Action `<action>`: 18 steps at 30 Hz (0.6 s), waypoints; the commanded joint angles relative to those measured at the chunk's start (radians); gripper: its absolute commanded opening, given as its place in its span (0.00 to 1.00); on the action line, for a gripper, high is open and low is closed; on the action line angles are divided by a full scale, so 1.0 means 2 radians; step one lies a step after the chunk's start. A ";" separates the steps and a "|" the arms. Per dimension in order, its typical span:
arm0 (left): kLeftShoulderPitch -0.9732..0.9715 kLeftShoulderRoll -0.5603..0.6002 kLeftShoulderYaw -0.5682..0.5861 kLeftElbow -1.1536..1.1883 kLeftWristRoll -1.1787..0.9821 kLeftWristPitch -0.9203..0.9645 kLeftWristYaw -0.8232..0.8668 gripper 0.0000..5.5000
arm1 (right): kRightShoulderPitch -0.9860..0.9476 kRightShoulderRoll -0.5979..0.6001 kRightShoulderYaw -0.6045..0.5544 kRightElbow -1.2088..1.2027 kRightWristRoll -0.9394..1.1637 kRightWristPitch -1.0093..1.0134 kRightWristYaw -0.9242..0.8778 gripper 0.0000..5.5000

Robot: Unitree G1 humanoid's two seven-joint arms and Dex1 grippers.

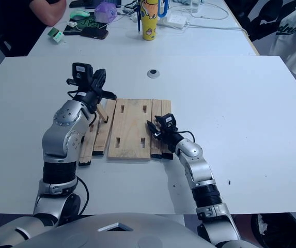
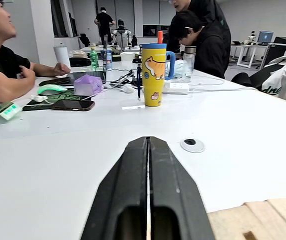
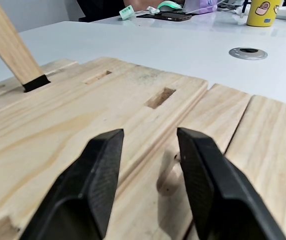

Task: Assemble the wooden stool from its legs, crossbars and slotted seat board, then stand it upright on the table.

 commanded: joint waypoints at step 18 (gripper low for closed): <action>0.162 0.018 0.040 -0.170 0.063 -0.057 0.039 0.24 | 0.011 -0.002 -0.016 0.005 0.004 0.009 -0.008 0.36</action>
